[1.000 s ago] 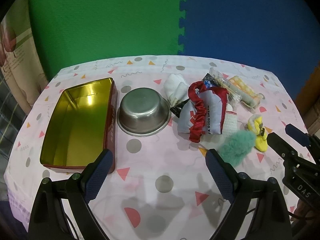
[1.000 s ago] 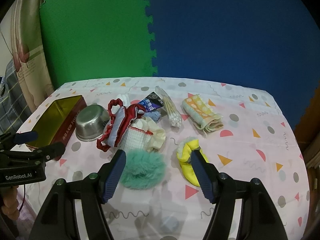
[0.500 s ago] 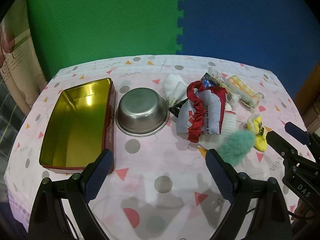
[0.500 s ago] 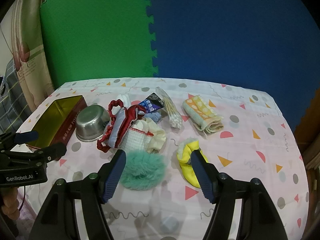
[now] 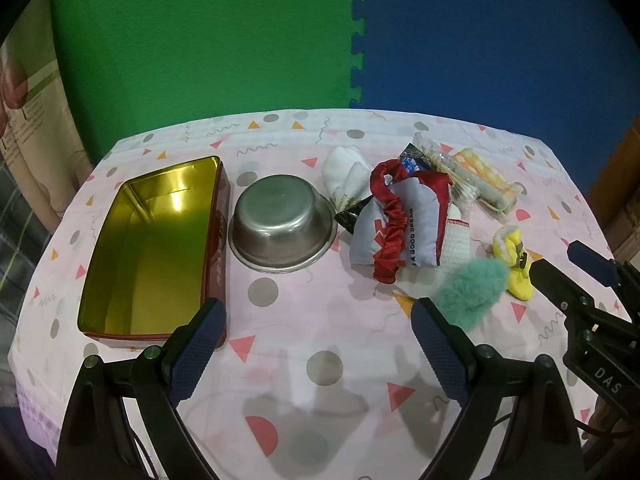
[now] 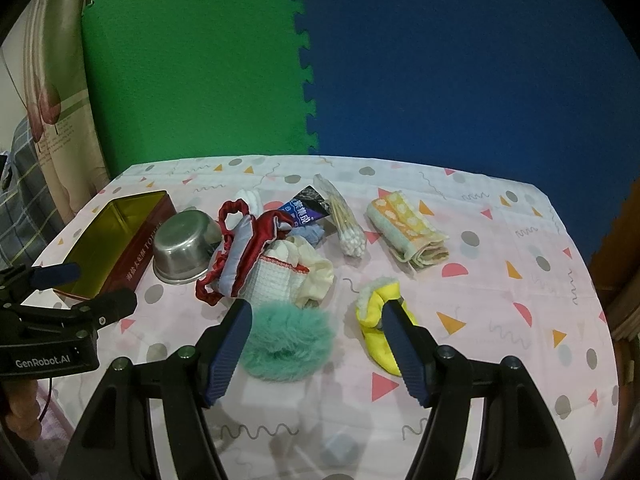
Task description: Organize soft objects
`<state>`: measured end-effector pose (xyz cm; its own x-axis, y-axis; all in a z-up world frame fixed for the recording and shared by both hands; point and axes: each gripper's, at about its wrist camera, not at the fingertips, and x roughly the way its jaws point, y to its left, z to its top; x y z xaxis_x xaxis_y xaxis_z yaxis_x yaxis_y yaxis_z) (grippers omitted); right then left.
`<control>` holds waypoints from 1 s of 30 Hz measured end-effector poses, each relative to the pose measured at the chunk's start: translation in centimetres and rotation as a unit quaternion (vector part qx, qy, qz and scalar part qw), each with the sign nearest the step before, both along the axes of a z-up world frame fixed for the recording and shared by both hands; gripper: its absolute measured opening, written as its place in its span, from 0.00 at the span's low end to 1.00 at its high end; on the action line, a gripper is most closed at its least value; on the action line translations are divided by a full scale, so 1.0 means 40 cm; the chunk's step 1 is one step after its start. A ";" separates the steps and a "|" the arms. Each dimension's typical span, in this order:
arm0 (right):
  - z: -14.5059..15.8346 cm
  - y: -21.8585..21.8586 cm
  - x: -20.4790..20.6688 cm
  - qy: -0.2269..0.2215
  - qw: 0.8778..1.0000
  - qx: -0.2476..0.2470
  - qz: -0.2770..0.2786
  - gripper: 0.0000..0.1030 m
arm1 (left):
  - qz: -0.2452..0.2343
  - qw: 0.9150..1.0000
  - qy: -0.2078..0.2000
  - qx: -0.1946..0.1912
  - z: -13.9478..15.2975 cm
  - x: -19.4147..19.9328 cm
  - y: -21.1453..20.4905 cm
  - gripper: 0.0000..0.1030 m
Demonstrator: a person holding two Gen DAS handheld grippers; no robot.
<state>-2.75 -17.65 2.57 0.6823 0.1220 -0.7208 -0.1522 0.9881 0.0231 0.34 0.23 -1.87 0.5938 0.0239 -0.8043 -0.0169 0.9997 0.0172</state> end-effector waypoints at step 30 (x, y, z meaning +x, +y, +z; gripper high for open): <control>-0.051 -0.059 0.023 0.021 0.999 -0.025 -0.010 0.67 | -0.009 1.000 0.005 0.008 -0.017 -0.004 -0.009 0.90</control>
<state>-1.84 -20.02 0.54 0.6529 0.0720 -0.7540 -0.1316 0.9911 -0.0194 0.20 -0.12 -2.53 0.5858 0.0257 -0.8100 0.0022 0.9994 0.0334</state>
